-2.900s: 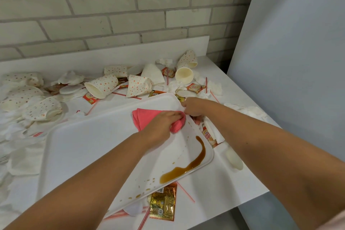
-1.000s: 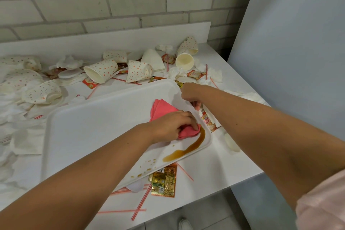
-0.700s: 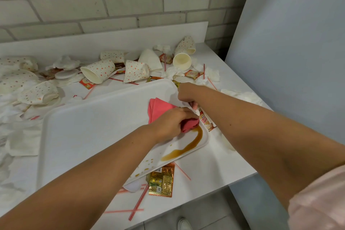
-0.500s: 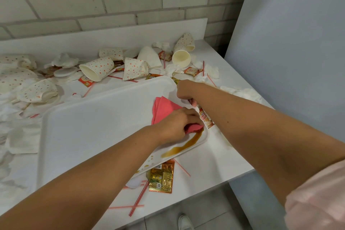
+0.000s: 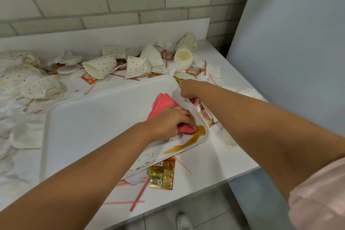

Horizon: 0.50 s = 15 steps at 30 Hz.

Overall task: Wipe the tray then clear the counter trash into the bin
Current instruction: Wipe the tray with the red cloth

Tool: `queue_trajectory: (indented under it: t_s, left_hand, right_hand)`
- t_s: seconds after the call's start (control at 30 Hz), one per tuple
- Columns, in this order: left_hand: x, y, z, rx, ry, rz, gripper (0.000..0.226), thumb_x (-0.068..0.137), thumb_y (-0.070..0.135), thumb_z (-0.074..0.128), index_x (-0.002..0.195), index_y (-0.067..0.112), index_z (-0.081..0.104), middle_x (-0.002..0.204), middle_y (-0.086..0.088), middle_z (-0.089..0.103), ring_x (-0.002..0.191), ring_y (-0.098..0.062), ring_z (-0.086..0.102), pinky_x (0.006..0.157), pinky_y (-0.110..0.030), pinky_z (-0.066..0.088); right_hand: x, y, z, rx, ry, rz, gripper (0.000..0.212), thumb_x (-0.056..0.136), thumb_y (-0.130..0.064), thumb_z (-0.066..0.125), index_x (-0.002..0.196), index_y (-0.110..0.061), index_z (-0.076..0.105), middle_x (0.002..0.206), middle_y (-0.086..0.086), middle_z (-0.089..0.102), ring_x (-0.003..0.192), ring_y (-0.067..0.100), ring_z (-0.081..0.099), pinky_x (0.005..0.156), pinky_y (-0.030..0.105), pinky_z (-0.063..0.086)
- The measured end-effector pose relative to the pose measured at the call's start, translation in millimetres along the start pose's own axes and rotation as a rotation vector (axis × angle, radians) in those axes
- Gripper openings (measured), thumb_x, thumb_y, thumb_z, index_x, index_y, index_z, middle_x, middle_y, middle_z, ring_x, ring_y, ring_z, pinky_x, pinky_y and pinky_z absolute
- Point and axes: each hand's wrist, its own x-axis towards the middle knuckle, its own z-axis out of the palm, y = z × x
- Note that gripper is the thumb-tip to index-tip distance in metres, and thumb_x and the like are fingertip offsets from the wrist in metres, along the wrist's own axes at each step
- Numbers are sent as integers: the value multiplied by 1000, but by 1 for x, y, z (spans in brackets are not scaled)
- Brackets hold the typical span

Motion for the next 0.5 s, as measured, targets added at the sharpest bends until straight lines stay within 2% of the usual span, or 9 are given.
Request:
queue_trajectory:
  t_s: [0.1,0.17,0.23,0.27,0.3,0.33,0.4,0.43,0.5]
  left_hand:
    - [-11,-2,-3,-20,53,-10,48,85,1,54,126,27,58,135,8,52,133,-11,32,117,-41,14]
    - [-22,-5,-4,-114,162,-37,55,81,-8,48,127,22,57,134,2,52,130,-16,38,114,-40,23]
    - [-36,-10,-7,-177,309,-88,44,84,-1,50,122,20,61,123,1,56,119,-18,46,105,-34,35]
    - [-42,-13,-7,-181,381,-117,39,84,5,50,117,19,64,115,3,57,111,-18,49,99,-32,38]
    - [-47,-16,-9,-170,445,-152,38,82,6,47,113,19,66,109,4,56,104,-17,49,95,-33,40]
    - [-53,-17,-10,-144,498,-199,39,80,4,46,109,19,67,105,3,55,101,-16,48,94,-35,40]
    - [-64,-21,-14,-48,568,-336,38,82,-1,48,108,20,67,109,-1,53,104,-17,46,96,-38,36]
    - [-70,-25,-16,3,586,-426,36,84,0,50,109,21,66,113,-3,52,109,-19,45,97,-38,33]
    - [-85,-34,-19,68,600,-586,30,88,5,52,111,21,64,121,-6,49,117,-23,42,98,-38,30]
  right_hand:
    - [0,1,1,-14,-16,-14,19,90,11,34,93,3,51,60,20,49,44,27,49,36,28,40]
    - [-5,-1,1,-77,-7,-29,16,91,9,39,85,1,52,58,18,50,44,25,50,33,27,41]
    - [-14,-5,1,-149,39,-41,21,92,4,43,73,-4,50,54,13,57,44,18,53,37,22,41]
    - [-19,-9,-1,-212,72,-65,16,92,1,43,82,-3,55,64,15,65,53,15,58,43,21,42]
    - [-20,-11,-3,-288,132,-121,17,93,0,41,101,0,57,89,19,68,74,15,63,56,22,45]
    - [-21,-13,-4,-291,202,-174,29,93,-3,40,120,0,51,115,19,60,98,19,59,72,25,46]
    - [-30,-19,-9,-250,216,-294,43,92,-7,44,135,-8,44,132,14,45,118,27,49,91,31,43]
    - [-38,-22,-11,-225,153,-361,46,90,-7,48,136,-14,45,129,12,46,114,28,51,91,34,45]
    - [-50,-25,-13,-142,-70,-391,53,85,-9,60,135,-24,47,118,1,44,96,25,55,72,34,56]
